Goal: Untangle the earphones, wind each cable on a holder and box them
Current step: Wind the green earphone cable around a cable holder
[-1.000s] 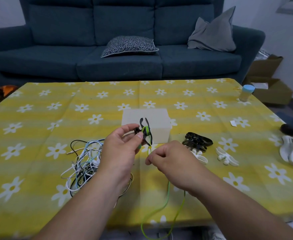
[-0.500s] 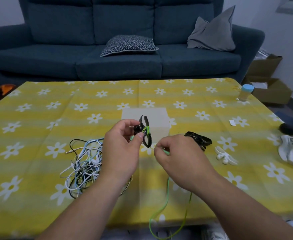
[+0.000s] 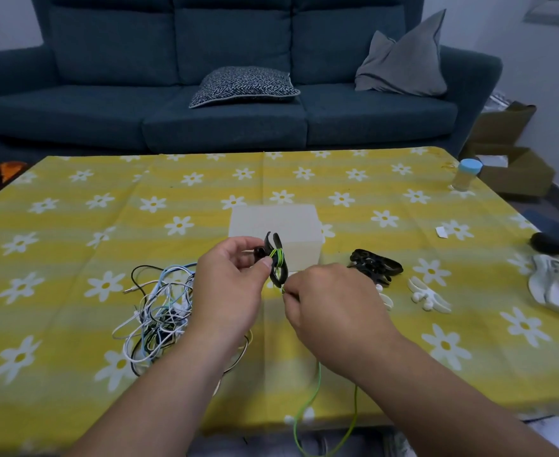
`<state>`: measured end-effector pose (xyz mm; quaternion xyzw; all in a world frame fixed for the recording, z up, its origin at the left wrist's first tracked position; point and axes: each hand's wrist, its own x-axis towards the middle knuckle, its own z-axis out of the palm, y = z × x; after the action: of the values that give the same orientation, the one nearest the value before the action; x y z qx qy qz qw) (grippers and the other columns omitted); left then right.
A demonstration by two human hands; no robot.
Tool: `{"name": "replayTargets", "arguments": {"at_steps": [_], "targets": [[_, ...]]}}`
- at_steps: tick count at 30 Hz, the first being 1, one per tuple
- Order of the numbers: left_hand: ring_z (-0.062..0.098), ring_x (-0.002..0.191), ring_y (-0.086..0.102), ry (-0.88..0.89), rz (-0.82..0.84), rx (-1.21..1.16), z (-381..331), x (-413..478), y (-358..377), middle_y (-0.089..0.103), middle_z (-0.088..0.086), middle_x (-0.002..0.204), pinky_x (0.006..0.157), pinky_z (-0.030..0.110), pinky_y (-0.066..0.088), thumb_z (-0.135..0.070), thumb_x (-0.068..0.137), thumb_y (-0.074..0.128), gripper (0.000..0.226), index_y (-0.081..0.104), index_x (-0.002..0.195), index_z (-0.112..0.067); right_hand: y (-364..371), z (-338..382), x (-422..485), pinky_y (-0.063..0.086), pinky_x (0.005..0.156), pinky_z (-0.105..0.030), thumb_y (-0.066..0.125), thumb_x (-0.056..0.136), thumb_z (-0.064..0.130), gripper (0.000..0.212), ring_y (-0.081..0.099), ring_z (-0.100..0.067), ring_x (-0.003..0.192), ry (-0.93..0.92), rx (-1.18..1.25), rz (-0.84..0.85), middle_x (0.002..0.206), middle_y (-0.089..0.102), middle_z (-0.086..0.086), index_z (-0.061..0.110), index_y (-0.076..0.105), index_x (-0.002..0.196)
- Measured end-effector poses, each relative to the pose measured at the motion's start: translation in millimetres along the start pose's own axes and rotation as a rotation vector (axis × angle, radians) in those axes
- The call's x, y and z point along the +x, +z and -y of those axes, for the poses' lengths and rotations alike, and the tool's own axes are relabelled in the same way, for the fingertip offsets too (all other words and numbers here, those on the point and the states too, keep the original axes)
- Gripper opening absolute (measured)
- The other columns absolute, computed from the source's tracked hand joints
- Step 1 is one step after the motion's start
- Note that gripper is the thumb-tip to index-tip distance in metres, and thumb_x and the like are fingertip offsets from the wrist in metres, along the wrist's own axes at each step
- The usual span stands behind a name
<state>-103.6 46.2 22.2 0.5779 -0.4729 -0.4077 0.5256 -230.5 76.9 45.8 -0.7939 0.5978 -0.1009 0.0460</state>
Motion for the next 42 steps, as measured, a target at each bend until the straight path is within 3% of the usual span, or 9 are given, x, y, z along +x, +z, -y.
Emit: {"name": "replayTargets", "arguments": {"at_steps": [4, 7, 12, 19, 23, 31, 35, 38, 42], "targets": [[0.001, 0.057, 0.06, 0.059, 0.025, 0.071, -1.4, 2.0, -2.6, 0.069, 0.001, 0.073, 0.054, 0.01, 0.043, 0.0, 0.085, 0.07, 0.023, 0.068, 0.09, -0.022, -5.6, -4.9, -1.3, 0.038, 0.058, -0.034, 0.045, 0.095, 0.032, 0.025, 0.055, -0.024, 0.075, 0.024, 0.047, -0.064, 0.074, 0.059, 0.002, 0.021, 0.064, 0.083], [0.006, 0.063, 0.064, 0.057, 0.044, 0.074, -2.1, 3.9, -4.7, 0.068, 0.0, 0.072, 0.059, 0.015, 0.047, -0.001, 0.086, 0.069, 0.024, 0.069, 0.09, -0.024, -7.5, -10.3, -0.4, 0.049, 0.066, -0.034, 0.048, 0.092, 0.031, 0.024, 0.058, -0.023, 0.076, 0.09, 0.093, -0.075, 0.074, 0.065, 0.001, 0.02, 0.069, 0.088], [0.028, 0.076, 0.073, -0.043, 0.088, -0.046, -0.4, 7.3, -8.3, 0.069, 0.005, 0.075, 0.07, 0.041, 0.056, 0.003, 0.09, 0.062, 0.024, 0.068, 0.096, -0.02, -10.2, -19.0, 1.5, 0.051, 0.066, -0.033, 0.053, 0.09, 0.029, 0.021, 0.058, -0.021, 0.067, 0.172, 0.201, -0.068, 0.063, 0.062, 0.002, 0.022, 0.072, 0.085], [0.018, 0.058, 0.063, -0.075, 0.113, -0.152, -4.8, 3.5, -6.6, 0.061, 0.005, 0.084, 0.049, 0.029, 0.052, 0.001, 0.094, 0.058, 0.019, 0.064, 0.105, -0.014, -2.5, -16.8, 0.6, 0.052, 0.068, -0.036, 0.053, 0.09, 0.03, 0.023, 0.059, -0.023, 0.076, 0.153, 0.224, -0.004, 0.075, 0.066, 0.0, 0.019, 0.069, 0.077], [0.011, 0.05, 0.058, -0.008, 0.099, -0.062, -5.2, -2.1, -1.2, 0.064, 0.005, 0.091, 0.042, 0.025, 0.047, 0.001, 0.093, 0.059, 0.021, 0.064, 0.102, -0.017, 4.2, -7.4, -1.6, 0.039, 0.06, -0.035, 0.05, 0.094, 0.033, 0.031, 0.051, -0.027, 0.073, 0.052, 0.198, 0.068, 0.064, 0.05, -0.002, 0.016, 0.053, 0.068], [0.006, 0.054, 0.048, 0.152, 0.091, 0.092, 1.2, -0.1, -1.3, 0.068, -0.004, 0.089, 0.056, 0.019, 0.044, 0.0, 0.089, 0.065, 0.025, 0.065, 0.095, -0.025, -6.3, -6.4, -3.5, 0.039, 0.061, -0.037, 0.053, 0.094, 0.032, 0.034, 0.05, -0.026, 0.071, 0.038, 0.274, -0.019, 0.06, 0.047, 0.0, 0.017, 0.05, 0.064], [0.007, 0.056, 0.049, 0.132, 0.181, 0.124, 2.5, 0.4, -2.4, 0.068, -0.008, 0.087, 0.058, 0.023, 0.043, 0.001, 0.088, 0.066, 0.027, 0.066, 0.095, -0.025, -16.4, -21.0, -1.5, 0.052, 0.077, -0.03, 0.062, 0.091, 0.027, 0.015, 0.066, -0.014, 0.084, 0.144, 0.412, -0.165, 0.087, 0.074, 0.008, 0.024, 0.076, 0.096], [0.012, 0.054, 0.049, 0.089, 0.263, 0.125, 0.0, -3.6, -1.2, 0.066, -0.005, 0.085, 0.052, 0.018, 0.039, 0.002, 0.088, 0.066, 0.026, 0.067, 0.095, -0.024, -19.1, -35.8, 2.4, 0.057, 0.062, -0.035, 0.066, 0.09, 0.014, 0.013, 0.066, -0.014, 0.056, 0.258, 0.784, -0.174, 0.064, 0.069, 0.003, 0.021, 0.074, 0.084], [0.013, 0.051, 0.051, -0.002, 0.38, 0.037, -2.6, -7.9, 0.2, 0.065, -0.001, 0.081, 0.047, 0.021, 0.04, 0.003, 0.089, 0.064, 0.025, 0.068, 0.096, -0.021, -19.3, -50.1, 7.5, 0.048, 0.049, -0.028, 0.067, 0.09, 0.002, 0.01, 0.059, -0.018, 0.049, 0.287, 1.089, -0.142, 0.055, 0.064, -0.002, 0.01, 0.071, 0.086]]}}
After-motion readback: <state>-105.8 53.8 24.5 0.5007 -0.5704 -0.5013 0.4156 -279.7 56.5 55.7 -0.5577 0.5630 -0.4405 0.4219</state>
